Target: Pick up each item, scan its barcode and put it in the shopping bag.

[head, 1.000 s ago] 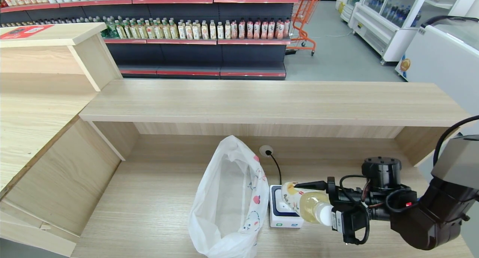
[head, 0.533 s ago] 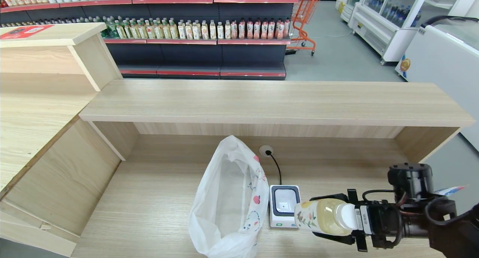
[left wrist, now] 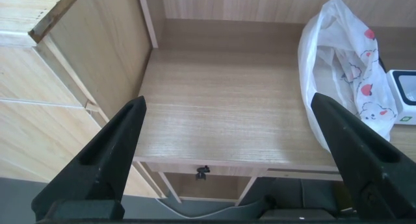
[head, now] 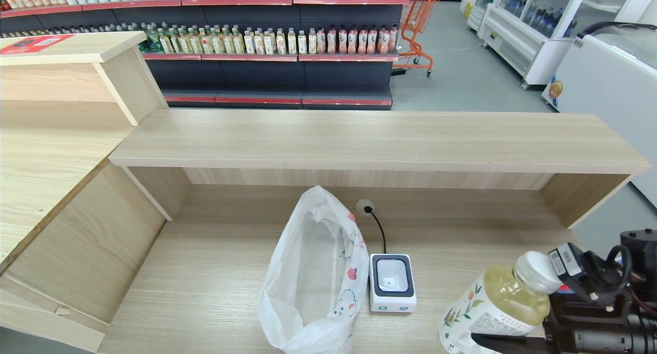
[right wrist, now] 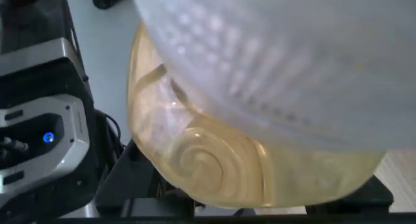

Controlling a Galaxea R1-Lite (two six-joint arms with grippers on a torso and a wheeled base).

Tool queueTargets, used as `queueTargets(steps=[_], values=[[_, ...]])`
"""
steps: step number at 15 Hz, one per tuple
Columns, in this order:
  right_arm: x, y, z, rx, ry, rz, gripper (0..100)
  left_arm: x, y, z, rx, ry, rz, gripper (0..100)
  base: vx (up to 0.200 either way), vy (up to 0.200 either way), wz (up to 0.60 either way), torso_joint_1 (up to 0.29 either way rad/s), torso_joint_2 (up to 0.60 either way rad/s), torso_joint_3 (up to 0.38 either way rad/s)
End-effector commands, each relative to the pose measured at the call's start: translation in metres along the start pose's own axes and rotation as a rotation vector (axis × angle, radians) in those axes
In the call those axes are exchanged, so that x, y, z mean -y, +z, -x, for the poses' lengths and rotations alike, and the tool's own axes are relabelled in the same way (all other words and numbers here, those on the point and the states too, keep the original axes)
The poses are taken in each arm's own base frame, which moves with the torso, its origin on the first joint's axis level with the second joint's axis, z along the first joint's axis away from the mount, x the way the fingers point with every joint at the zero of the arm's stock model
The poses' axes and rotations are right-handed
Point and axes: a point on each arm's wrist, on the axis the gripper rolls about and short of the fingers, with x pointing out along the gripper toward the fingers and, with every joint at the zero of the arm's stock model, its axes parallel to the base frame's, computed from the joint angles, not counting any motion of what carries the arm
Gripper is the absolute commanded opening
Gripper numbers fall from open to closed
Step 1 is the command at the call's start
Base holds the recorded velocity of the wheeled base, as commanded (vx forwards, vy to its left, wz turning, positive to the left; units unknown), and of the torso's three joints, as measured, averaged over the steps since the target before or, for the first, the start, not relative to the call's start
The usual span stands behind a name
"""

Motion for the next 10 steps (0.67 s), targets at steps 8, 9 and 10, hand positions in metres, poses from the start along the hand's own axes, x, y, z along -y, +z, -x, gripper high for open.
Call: queueTargets(steps=[8,9,10], values=[[0.029,0.032,-0.022,0.006,-0.151,-0.104,0,0.0,0.0,0.0,0.0,0.0,0.0,100,0.0,0.0,0.0,0.0,0.0,0.0],[0.034,0.033,-0.03,-0.003,-0.16,-0.101,0,0.0,0.0,0.0,0.0,0.0,0.0,100,0.0,0.0,0.0,0.0,0.0,0.0],[0.038,0.034,-0.039,-0.008,-0.175,-0.091,0,0.0,0.0,0.0,0.0,-0.001,-0.001,100,0.0,0.0,0.0,0.0,0.0,0.0]])
